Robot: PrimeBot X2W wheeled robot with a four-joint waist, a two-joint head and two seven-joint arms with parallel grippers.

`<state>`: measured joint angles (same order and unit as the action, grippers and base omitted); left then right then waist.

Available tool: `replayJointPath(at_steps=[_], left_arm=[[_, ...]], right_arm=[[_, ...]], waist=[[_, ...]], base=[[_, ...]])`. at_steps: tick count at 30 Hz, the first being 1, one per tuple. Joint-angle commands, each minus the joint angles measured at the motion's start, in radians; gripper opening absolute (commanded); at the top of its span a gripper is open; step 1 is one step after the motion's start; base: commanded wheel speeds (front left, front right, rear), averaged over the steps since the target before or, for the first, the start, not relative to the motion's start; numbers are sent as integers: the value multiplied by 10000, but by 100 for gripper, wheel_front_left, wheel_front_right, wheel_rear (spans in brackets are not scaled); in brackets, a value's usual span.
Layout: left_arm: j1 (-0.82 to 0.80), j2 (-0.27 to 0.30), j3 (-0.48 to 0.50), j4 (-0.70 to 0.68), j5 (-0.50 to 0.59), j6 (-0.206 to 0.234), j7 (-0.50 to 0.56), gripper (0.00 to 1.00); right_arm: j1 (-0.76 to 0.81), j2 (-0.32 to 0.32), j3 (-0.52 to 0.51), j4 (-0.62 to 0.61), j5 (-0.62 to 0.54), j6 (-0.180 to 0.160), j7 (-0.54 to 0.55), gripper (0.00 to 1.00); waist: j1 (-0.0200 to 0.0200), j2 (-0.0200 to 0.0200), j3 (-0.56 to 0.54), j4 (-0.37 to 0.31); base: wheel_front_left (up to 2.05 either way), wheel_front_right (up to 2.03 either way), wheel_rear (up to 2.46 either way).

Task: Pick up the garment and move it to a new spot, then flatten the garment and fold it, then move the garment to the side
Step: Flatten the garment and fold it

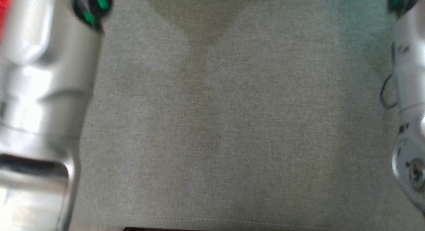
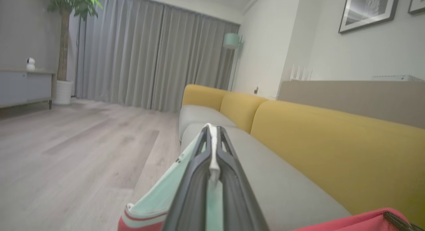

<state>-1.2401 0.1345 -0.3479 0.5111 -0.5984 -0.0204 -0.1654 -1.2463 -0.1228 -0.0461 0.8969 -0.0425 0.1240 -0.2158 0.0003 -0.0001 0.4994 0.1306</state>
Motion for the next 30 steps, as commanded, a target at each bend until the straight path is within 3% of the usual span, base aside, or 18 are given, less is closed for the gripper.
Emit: replayJointPath(at_steps=[1,5,11,30], left_arm=[[66,312,118,-345,-54,-66,-118,0],[1452,422,155,-1004,-229,-173,-486,0],[3686,768,448,-2819,-330,107,-767,0],[11711,1565,640,-8158,-291,2293,-377,0]], right_arm=[[186,182,54,-145,51,67,-182,0],[1088,330,145,6,611,67,-437,0],[2546,473,311,-1467,1497,67,-456,0],[9511,684,3,-5636,2640,67,-213,0]], waist=[[-3,1,259,52],[-3,1,274,-203],[-3,1,-125,-494],[-3,1,-3226,-99]], base=[[0,0,0],[0,0,0],[0,0,0],[0,0,0]])
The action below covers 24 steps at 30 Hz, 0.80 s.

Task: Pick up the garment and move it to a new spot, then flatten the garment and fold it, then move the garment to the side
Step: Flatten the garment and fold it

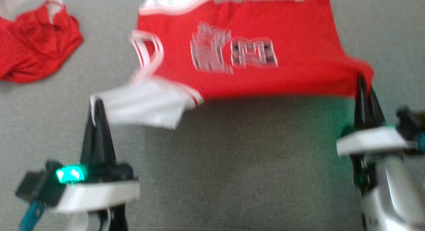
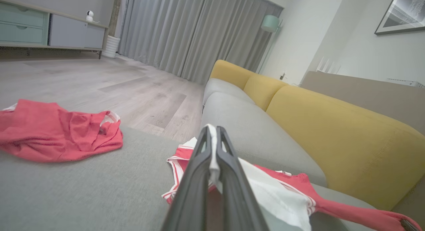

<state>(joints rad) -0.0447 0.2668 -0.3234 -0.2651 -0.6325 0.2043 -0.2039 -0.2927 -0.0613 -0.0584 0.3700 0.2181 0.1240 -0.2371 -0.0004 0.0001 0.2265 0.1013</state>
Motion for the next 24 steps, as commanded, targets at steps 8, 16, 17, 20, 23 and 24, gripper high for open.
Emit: replayJointPath(at_steps=[8,16,17,20,23,24], left_arm=[[1825,469,38,-1524,94,681,529,0],[2255,366,-534,-928,-49,538,789,0],[2178,325,-618,-747,-47,481,794,0],[1922,213,-822,-221,-38,335,820,0],[1629,175,-932,255,-45,170,855,0],[1506,179,-964,410,-47,118,907,0]], right_arm=[[3228,106,-397,-3093,301,67,1415,0],[4008,108,-151,-3562,205,67,2531,0],[3950,109,-125,-3498,96,67,2613,0],[3737,109,-47,-3261,-249,67,2909,0],[3545,109,-53,-3083,-590,67,3356,0],[3474,109,-62,-3047,-672,67,3528,0]], waist=[[4,-1,-1288,336],[4,-1,-1063,199],[4,-1,-1006,190],[4,-1,-823,163],[4,-1,-670,155],[4,-1,-635,148]], base=[[0,0,0],[0,0,0],[0,0,0],[0,0,0],[0,0,0],[0,0,0]])
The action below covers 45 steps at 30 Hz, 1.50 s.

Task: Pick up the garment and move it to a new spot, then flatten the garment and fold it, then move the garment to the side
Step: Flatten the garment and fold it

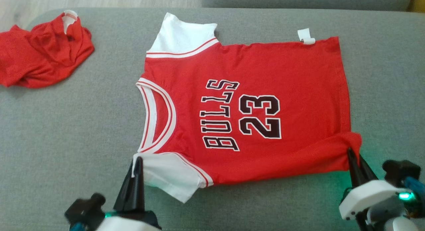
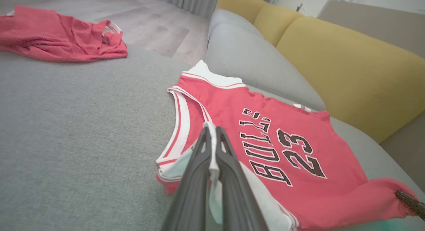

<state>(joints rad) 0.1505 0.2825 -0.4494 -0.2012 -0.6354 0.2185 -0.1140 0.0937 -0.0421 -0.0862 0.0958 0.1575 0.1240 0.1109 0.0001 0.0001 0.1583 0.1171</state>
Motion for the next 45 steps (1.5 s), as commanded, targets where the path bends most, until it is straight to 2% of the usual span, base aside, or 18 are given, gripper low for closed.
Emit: replayJointPath(at_steps=[1,8,13,23,31,32,33,34,35,36,37,41,45], left_arm=[[-591,57,241,-77,8,-82,102,0],[-2341,344,24,815,181,-420,1217,0],[-3679,243,70,2015,23,-703,1701,0],[-5595,-141,422,4681,-247,-1021,1553,0],[-6323,-360,432,5853,-235,-1200,1206,0],[-6392,-382,469,5974,-229,-1188,1095,0],[-6456,-402,508,6094,-220,-1174,973,0],[-6514,-423,542,6214,-212,-1168,848,2],[-6563,-452,568,6342,-217,-1173,744,16],[-6610,-476,578,6470,-214,-1189,648,55],[-6647,-497,574,6589,-207,-1215,564,100],[-6705,-609,589,6904,-223,-1335,112,100],[-6525,-549,625,6662,-255,-1433,-187,100]], right_arm=[[-463,-82,226,-282,-152,67,253,0],[-1245,-82,228,-306,-234,67,1199,0],[-1901,-82,181,117,-185,67,1472,0],[-3346,-82,-213,1769,-40,67,1239,0],[-4156,-82,36,2831,48,67,1067,0],[-4261,-82,64,2949,128,67,999,9],[-4371,-82,90,3053,221,67,884,30],[-4478,-82,117,3155,311,67,743,97],[-4582,-82,157,3256,425,67,578,100],[-4674,-82,204,3362,525,67,414,100],[-4752,-82,274,3456,587,67,269,100],[-4977,-82,392,3703,689,67,-362,100],[-4840,-82,253,3421,521,67,-523,100]], waist=[[-1,-1,69,-17],[-1,-1,50,-20],[-1,-1,-19,-38],[-1,-1,144,-222],[-1,-1,270,-384],[-1,-1,286,-399],[-1,-1,300,-413],[-1,-1,311,-425],[-1,-1,318,-432],[-1,-1,322,-437],[-1,-1,323,-442],[-1,-1,308,-443],[-1,-1,193,-418]], base=[[0,0,0],[0,0,0],[0,0,0],[0,0,0],[0,0,0],[0,0,0],[0,0,0],[0,0,0],[0,0,0],[0,0,0],[0,0,0],[0,0,0],[0,0,0]])
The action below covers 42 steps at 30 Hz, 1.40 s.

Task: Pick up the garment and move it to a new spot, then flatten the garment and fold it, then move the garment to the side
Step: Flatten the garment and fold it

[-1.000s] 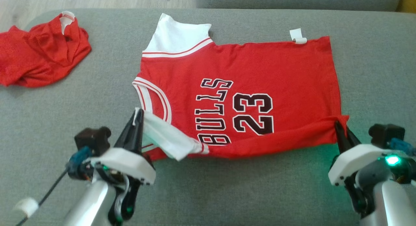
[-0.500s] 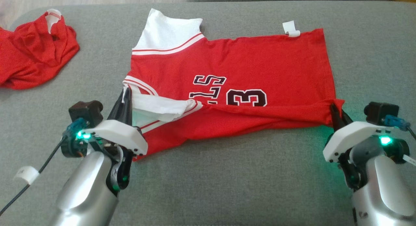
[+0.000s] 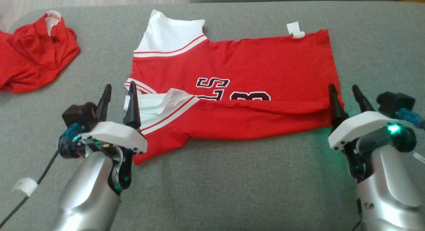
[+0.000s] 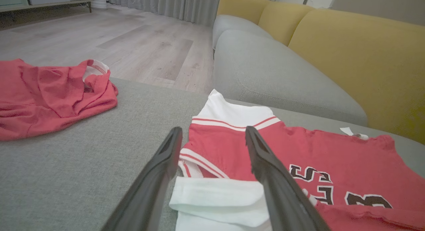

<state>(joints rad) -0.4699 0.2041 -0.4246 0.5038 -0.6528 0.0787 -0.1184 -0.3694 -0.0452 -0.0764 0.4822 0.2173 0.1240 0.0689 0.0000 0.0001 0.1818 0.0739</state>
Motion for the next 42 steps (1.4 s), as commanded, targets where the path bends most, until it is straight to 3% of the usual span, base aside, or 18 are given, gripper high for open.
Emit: replayJointPath(at_steps=[1,8,17,24,36,37,38,40,42], left_arm=[[-227,278,385,-521,-89,-48,-183,100],[1110,833,416,-2173,-256,79,79,100],[3123,1157,410,-3908,-976,791,1381,100],[3176,761,305,-3463,-1403,968,1832,100],[2569,425,223,-2077,-1681,882,2128,100],[2523,392,214,-2009,-1700,861,2131,88],[2479,363,203,-1959,-1711,842,2126,44],[2403,318,174,-1882,-1713,800,2099,4],[2336,274,143,-1842,-1708,755,2053,0]], right_arm=[[-127,-51,85,-580,-156,67,-92,100],[983,-51,-446,-1997,-805,67,239,100],[2591,-51,-727,-3323,-683,67,747,100],[2674,-51,-505,-3486,-608,67,970,100],[2027,-51,-248,-2803,-708,67,1110,100],[1955,-51,-232,-2698,-709,67,1120,100],[1872,-51,-215,-2588,-716,67,1123,100],[1696,-51,-179,-2299,-741,67,1181,100],[1518,-51,-171,-1941,-680,67,1232,100]], waist=[[0,-1,-78,23],[0,-1,-401,169],[0,-1,-464,338],[0,-1,-111,99],[0,-1,232,-148],[0,-1,253,-149],[0,-1,290,-147],[0,-1,342,-129],[0,-1,397,-83]], base=[[0,0,0],[0,0,0],[0,0,0],[0,0,0],[0,0,0],[0,0,0],[0,0,0],[0,0,0],[0,0,0]])
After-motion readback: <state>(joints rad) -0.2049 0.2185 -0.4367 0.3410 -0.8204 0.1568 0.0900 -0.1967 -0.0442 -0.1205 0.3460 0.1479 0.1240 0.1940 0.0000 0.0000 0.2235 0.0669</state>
